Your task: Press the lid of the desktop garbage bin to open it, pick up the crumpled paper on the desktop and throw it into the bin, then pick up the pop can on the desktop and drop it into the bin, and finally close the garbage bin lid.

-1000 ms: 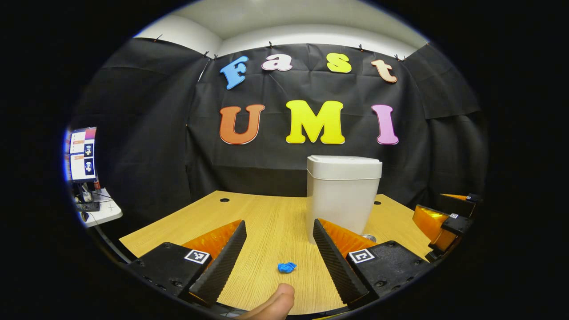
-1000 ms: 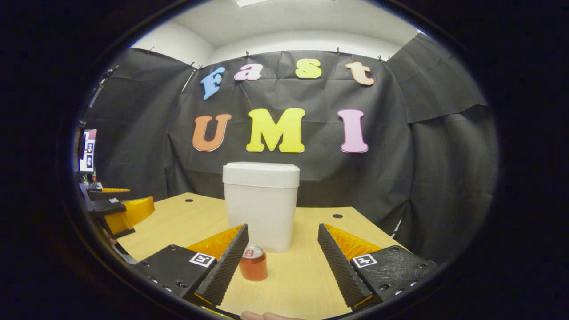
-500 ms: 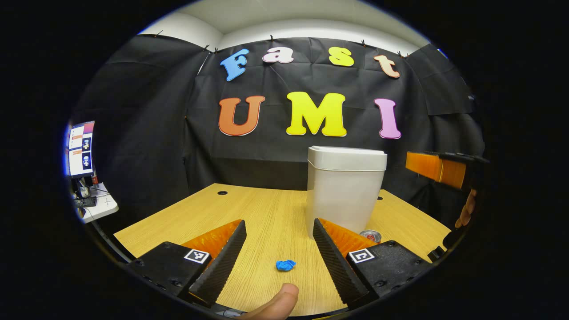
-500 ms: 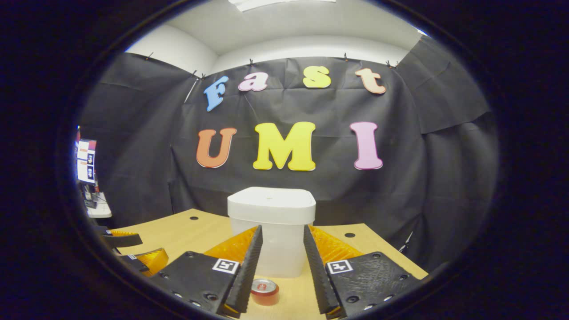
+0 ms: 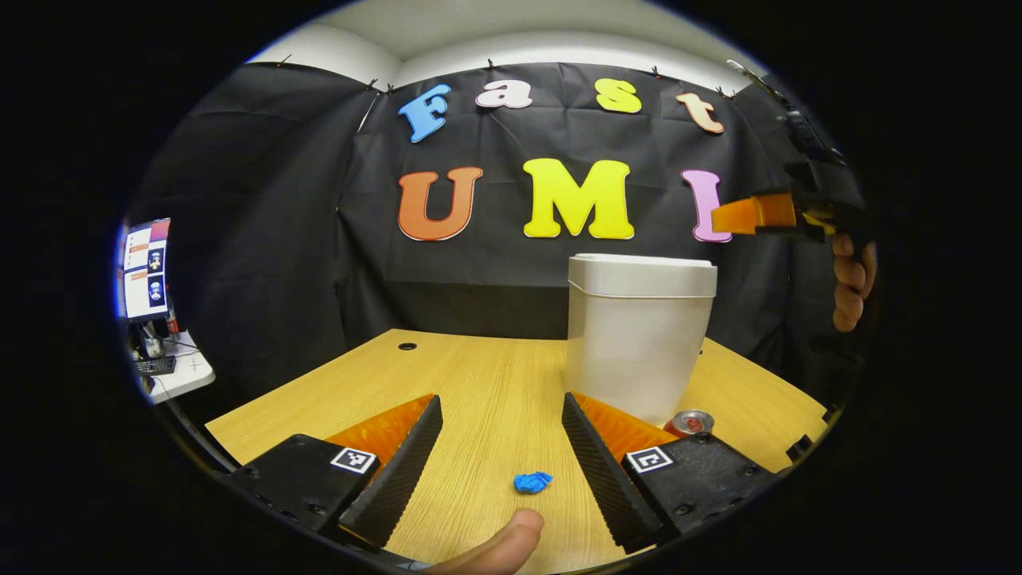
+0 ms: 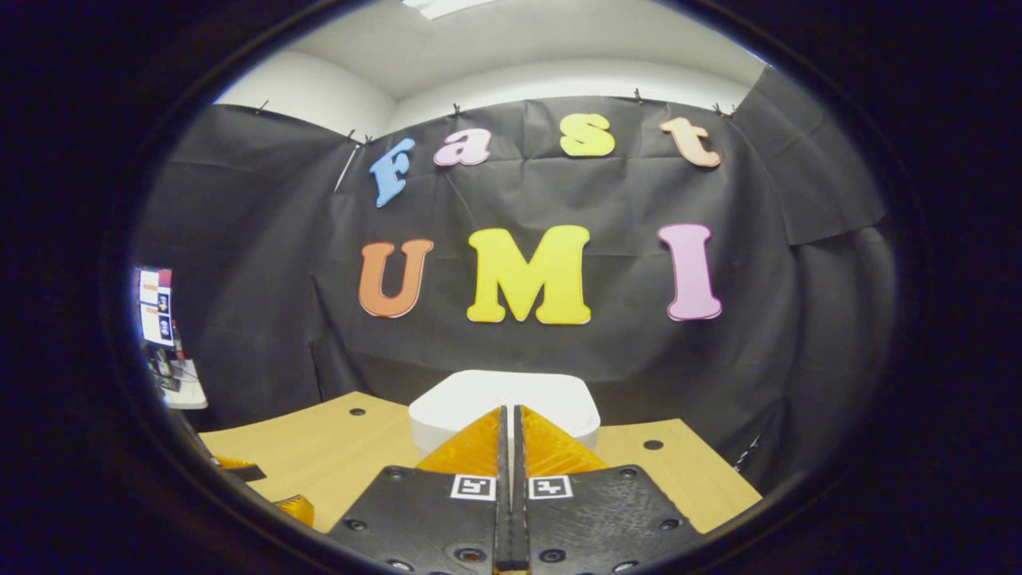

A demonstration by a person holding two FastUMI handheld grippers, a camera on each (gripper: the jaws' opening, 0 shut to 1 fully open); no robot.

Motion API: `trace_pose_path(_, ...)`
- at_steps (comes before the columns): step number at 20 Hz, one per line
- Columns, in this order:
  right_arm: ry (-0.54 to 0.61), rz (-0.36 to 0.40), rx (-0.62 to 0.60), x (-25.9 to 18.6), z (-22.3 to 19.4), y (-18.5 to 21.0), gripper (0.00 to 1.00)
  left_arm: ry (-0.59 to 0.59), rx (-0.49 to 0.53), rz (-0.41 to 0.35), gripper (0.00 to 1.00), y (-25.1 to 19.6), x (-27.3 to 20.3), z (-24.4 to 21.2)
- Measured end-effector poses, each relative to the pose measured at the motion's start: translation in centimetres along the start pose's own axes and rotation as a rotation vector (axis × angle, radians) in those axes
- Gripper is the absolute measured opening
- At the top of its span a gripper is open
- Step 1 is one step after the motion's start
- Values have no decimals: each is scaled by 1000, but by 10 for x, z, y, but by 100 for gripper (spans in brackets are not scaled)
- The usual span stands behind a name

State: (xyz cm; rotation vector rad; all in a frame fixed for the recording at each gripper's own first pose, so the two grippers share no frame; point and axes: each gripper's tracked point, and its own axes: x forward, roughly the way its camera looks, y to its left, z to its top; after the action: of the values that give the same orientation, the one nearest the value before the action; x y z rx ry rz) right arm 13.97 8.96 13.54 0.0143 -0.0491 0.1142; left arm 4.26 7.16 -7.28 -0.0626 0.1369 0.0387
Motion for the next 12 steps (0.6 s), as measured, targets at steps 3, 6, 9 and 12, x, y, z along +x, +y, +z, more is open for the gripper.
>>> trace_pose_path(3, 57, 20, 58, 26, 8, 7, 0, 18, -11, 19, 98, 11, 7, -5)
trace_pose_path(6, 105, -14, 26, 55, 7, 4, 0, 24, -21, 20, 98, 14, 9, -6)
trace_pose_path(9, 161, -20, -10, 73, -9, 9, 0, 16, -16, 17, 98, 14, 9, -4)
trace_pose_path(12, 202, -19, 24, 83, -24, 13, 0, -3, -4, 3, 98, 11, 7, -1)
